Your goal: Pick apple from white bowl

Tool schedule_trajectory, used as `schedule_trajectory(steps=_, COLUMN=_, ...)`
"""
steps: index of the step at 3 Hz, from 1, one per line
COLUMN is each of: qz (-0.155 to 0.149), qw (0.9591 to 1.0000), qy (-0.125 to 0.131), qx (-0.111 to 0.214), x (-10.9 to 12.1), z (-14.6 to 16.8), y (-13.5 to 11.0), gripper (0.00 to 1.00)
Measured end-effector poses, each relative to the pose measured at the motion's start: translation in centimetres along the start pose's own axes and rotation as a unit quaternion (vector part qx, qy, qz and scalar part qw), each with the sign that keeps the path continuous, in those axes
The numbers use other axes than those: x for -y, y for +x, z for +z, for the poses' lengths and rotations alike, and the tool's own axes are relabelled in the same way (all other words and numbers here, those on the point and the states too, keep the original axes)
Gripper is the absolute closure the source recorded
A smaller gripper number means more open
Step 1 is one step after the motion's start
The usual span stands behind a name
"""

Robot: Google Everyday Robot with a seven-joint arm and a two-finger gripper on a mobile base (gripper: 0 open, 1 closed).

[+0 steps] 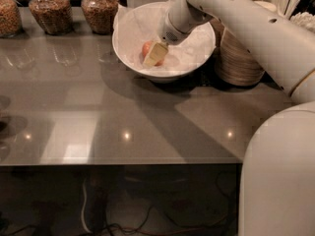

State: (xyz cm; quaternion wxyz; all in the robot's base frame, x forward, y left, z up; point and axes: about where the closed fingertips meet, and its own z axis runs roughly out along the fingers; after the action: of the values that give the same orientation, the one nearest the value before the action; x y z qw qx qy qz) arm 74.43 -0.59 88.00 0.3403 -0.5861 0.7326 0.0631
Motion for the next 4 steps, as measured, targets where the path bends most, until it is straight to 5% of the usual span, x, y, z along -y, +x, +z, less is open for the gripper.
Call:
schedule_trajectory(steps=2, qz=0.021, qw=0.9994, qy=-0.01, qx=-0.025, x=0.4, z=1.8, y=1.9, gripper=0.3)
schedule_trajectory(steps=4, qz=0.029, qw=0.999, qy=-0.012, qx=-0.031, x=0.5, z=2.1, y=2.5, gripper=0.72)
